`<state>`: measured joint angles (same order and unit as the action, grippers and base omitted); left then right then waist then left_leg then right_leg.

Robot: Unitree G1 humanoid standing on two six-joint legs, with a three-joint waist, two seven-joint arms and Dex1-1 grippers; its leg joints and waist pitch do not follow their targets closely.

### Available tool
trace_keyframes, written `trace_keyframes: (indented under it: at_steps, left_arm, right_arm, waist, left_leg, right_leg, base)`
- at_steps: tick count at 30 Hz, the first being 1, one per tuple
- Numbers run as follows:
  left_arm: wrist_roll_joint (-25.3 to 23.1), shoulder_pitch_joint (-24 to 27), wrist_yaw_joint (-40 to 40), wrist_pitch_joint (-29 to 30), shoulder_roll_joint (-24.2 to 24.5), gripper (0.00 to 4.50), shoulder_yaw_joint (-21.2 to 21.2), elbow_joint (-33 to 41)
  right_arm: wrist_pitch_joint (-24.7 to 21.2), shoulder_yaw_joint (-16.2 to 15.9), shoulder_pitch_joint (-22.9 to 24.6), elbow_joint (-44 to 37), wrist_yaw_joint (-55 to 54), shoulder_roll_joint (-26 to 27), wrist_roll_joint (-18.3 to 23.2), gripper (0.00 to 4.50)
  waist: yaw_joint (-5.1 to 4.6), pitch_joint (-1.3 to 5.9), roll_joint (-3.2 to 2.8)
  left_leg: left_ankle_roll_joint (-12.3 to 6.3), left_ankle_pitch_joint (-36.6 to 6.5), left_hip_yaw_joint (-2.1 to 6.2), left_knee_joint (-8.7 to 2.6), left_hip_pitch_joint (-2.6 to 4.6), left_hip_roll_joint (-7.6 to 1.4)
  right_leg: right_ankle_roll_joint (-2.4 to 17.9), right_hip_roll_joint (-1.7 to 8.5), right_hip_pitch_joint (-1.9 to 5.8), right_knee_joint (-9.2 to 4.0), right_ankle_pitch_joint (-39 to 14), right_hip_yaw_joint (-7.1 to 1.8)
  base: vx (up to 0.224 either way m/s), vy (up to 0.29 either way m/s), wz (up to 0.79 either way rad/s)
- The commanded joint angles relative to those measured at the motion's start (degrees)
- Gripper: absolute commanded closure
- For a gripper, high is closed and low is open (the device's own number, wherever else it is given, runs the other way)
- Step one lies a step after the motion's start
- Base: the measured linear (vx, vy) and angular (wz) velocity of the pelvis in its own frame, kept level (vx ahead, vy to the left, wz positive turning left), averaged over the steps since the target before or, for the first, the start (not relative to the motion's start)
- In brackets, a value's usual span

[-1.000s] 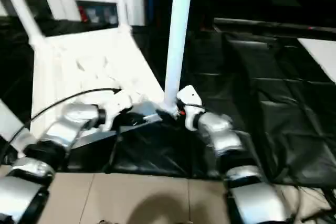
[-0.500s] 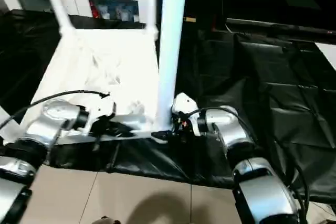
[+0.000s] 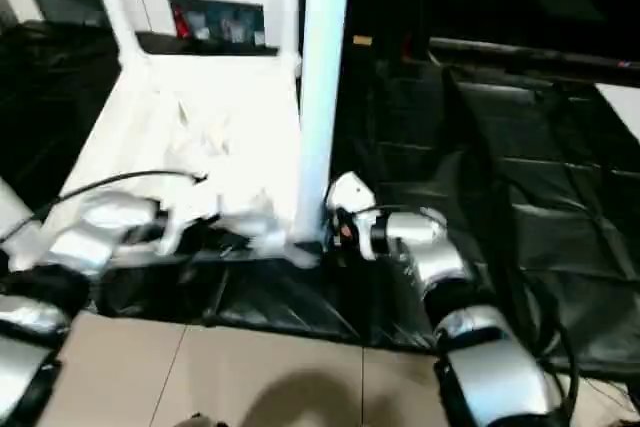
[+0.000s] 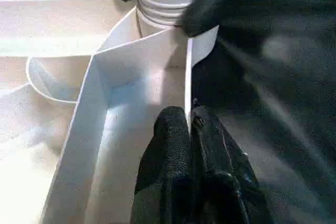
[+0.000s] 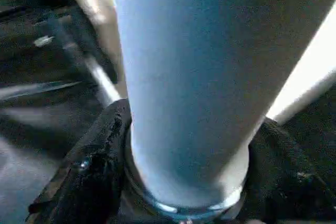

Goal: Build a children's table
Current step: Rotate leg to tighten

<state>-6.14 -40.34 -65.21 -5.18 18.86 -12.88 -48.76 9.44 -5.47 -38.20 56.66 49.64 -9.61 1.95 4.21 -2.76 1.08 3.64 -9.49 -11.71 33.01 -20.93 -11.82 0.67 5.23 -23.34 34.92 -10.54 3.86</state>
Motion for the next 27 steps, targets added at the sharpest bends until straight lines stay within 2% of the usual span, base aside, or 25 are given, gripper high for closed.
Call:
trace_keyframes:
  at_steps: [1, 3, 4, 5, 7, 8, 11, 12, 13, 15, 16, 17, 18, 21, 24, 25, 26, 27]
  left_arm:
    - [-0.79, -0.51, 6.09, 2.06, -5.14, 4.5, -1.11, 0.35]
    - [-1.34, -0.05, 9.11, 3.61, -7.92, 4.5, -1.6, 1.19]
    - [-1.77, 0.22, 10.94, 4.07, -9.31, 4.5, -1.93, 1.6]
    - [-1.77, 0.22, 10.94, 4.07, -9.31, 4.5, -1.93, 1.6]
    - [-2.62, 0.87, 13.28, 4.74, -11.6, 4.5, -2.88, 2.21]
    - [-3.94, 1.29, 15.05, 4.7, -12.88, 4.5, -4.16, 2.21]
    - [-4.31, 1.33, 15.34, 4.58, -13.02, 4.5, -4.56, 1.99]
    - [-4.36, 1.3, 14.97, 4.54, -12.63, 4.5, -4.7, 2.17]
    - [-4.33, 1.26, 14.77, 4.41, -12.15, 4.5, -4.62, 2.25]
    - [-4.19, 1.43, 13.01, 3.59, -10.47, 4.5, -4.23, 2.62]
    - [-4.0, 1.6, 12.11, 3.15, -9.93, 4.5, -4.12, 2.77]
    - [-3.71, 1.82, 10.99, 2.58, -9.28, 4.5, -4.0, 2.97]
    - [-2.71, 2.35, 8.92, 2.4, -7.94, 4.5, -3.38, 3.6]
    - [-1.28, 3.07, 5.56, 1.47, -6.14, 4.5, -2.5, 4.58]
    - [-0.46, 3.69, 1.09, 0.68, -3.52, 4.5, -2.36, 5.4]
    - [0.14, 3.87, -0.89, 0.19, -2.68, 4.5, -2.29, 5.59]
    - [0.66, 3.97, -2.22, 0.23, -2.2, 4.5, -2.14, 5.82]
    - [1.44, 4.04, -4.32, -0.04, -1.42, 4.5, -1.88, 5.99]
  right_arm:
    - [-2.45, 0.44, 0.76, 1.25, -12.5, 3.63, -2.19, 1.78]
    - [-3.93, 1.51, 0.69, 1.92, -19.96, 5.96, -2.38, 1.79]
    - [-4.64, 2.11, 0.55, 2.26, -23.05, 7.22, -2.3, 1.79]
    - [-4.64, 2.11, 0.55, 2.26, -23.05, 7.22, -2.3, 1.79]
    - [-5.63, 2.74, -0.09, 2.99, -27.68, 10.0, -2.08, 1.79]
    - [-5.87, 2.27, -0.79, 3.31, -30.44, 12.45, -2.44, 1.79]
    - [-3.64, 1.76, -1.11, 2.09, -26.47, 14.44, -1.49, 1.79]
    - [-2.5, 1.36, -1.0, 1.2, -24.98, 14.61, -1.44, 1.23]
    - [-1.64, 1.22, -0.86, 0.45, -24.44, 14.39, -1.52, 1.09]
    - [-1.24, 1.84, -0.63, -0.87, -21.67, 13.15, -0.51, 1.07]
    - [-1.02, 1.93, -0.61, -1.03, -20.41, 12.51, -0.28, 1.0]
    - [-0.7, 2.0, -0.57, -1.2, -18.77, 11.7, -0.01, 1.0]
    - [-0.24, 1.9, -0.48, -1.58, -14.83, 9.53, 0.48, 0.68]
    - [0.51, 0.47, -0.29, -1.92, -8.55, 5.86, 0.07, 0.49]
    - [2.08, -2.1, -0.13, -1.96, -0.17, 1.34, -1.33, 0.49]
    - [2.8, -2.88, -0.09, -2.07, 2.88, -0.08, -1.63, 0.49]
    - [3.35, -3.14, -0.14, -2.06, 4.79, -0.87, -1.73, 0.49]
    - [3.34, -3.25, -0.37, -2.18, 8.43, -2.06, -1.3, 0.49]
  waist:
    - [-0.4, 2.96, -0.15]
    - [-1.28, 2.94, -0.44]
    - [-1.55, 2.94, -0.24]
    - [-1.63, 2.94, -0.23]
    - [-1.82, 2.92, -0.63]
    - [-2.16, 2.88, -0.57]
    - [-2.42, 2.85, -0.66]
    - [-2.51, 2.92, -0.68]
    - [-2.5, 3.0, -0.69]
    - [-2.32, 3.29, -0.41]
    - [-2.45, 3.22, -0.21]
    - [-2.39, 3.29, -0.28]
    - [-2.48, 3.4, -0.2]
    - [-2.24, 3.57, -0.23]
    - [-1.69, 3.85, -0.3]
    - [-1.37, 3.91, -0.46]
    - [-1.37, 3.91, -0.46]
    - [-1.09, 3.91, -0.32]
  left_leg:
    - [1.49, -20.31, 1.31, -4.36, 1.19, -1.83]
    - [1.71, -22.18, 1.5, -4.27, 1.26, -1.47]
    - [1.37, -22.48, 1.53, -4.22, 1.14, -1.39]
    - [1.29, -22.56, 1.54, -4.21, 1.16, -1.4]
    - [0.91, -23.25, 1.53, -4.17, 1.36, -1.38]
    - [0.87, -24.0, 1.68, -4.25, 1.16, -1.3]
    - [0.59, -25.83, 1.78, -4.21, 1.36, -1.2]
    - [0.51, -26.17, 1.87, -4.3, 1.23, -1.28]
    - [0.5, -25.99, 1.87, -4.34, 1.2, -1.31]
    - [-0.15, -23.72, 1.78, -4.46, 0.9, -1.5]
    - [-0.47, -22.63, 1.68, -4.55, 0.47, -1.5]
    - [-0.63, -22.18, 1.74, -4.55, 0.43, -1.52]
    - [-1.08, -20.94, 1.61, -4.47, 0.26, -1.55]
    - [-2.55, -18.85, 1.15, -4.01, 0.42, -1.52]
    - [-4.02, -13.63, 0.93, -3.67, 0.16, -1.66]
    - [-4.55, -12.5, 0.74, -3.51, 0.25, -1.78]
    - [-4.55, -12.5, 0.74, -3.51, 0.25, -1.78]
    - [-5.34, -11.52, 0.56, -3.37, 0.26, -1.79]
  right_leg:
    - [9.59, 3.31, 1.84, -5.37, -23.42, -2.6]
    - [8.98, 3.23, 1.7, -5.74, -25.69, -2.41]
    - [8.47, 3.22, 1.67, -5.99, -26.76, -2.33]
    - [8.3, 3.21, 1.6, -6.07, -27.04, -2.37]
    - [8.22, 3.14, 1.3, -6.34, -27.01, -2.4]
    - [7.95, 3.04, 1.39, -6.33, -27.56, -2.22]
    - [7.19, 3.02, 1.17, -6.7, -29.39, -2.11]
    - [7.04, 3.06, 1.27, -6.7, -29.23, -2.09]
    - [7.07, 3.08, 1.3, -6.68, -28.76, -2.11]
    - [8.23, 3.1, 1.64, -6.18, -24.18, -2.23]
    - [8.86, 3.04, 1.87, -5.94, -22.05, -2.29]
    - [9.16, 3.1, 2.07, -5.78, -21.27, -2.25]
    - [9.89, 3.11, 2.25, -5.55, -19.07, -2.33]
    - [11.83, 3.13, 2.32, -5.26, -15.46, -2.45]
    - [14.1, 2.85, 2.87, -4.24, -7.64, -2.24]
    - [14.88, 2.79, 2.87, -3.94, -5.38, -2.19]
    - [14.88, 2.79, 2.87, -3.94, -5.38, -2.19]
    - [15.78, 2.67, 2.99, -3.6, -3.12, -2.2]
  base:
    - [0.0, 0.0, 0.0]
    - [0.0, 0.0, 0.0]
    - [0.0, 0.0, 0.0]
    - [0.0, 0.0, 0.0]
    - [0.0, 0.0, 0.0]
    - [0.0, 0.0, 0.0]
    - [0.0, 0.0, 0.0]
    - [0.0, 0.0, 0.0]
    - [0.0, 0.0, 0.0]
    - [0.0, 0.0, 0.0]
    - [0.0, 0.0, 0.0]
    - [0.0, 0.0, 0.0]
    - [0.0, 0.0, 0.0]
    - [0.0, 0.0, 0.0]
    - [0.0, 0.0, 0.0]
    - [0.0, 0.0, 0.0]
    - [0.0, 0.0, 0.0]
    - [0.0, 0.0, 0.0]
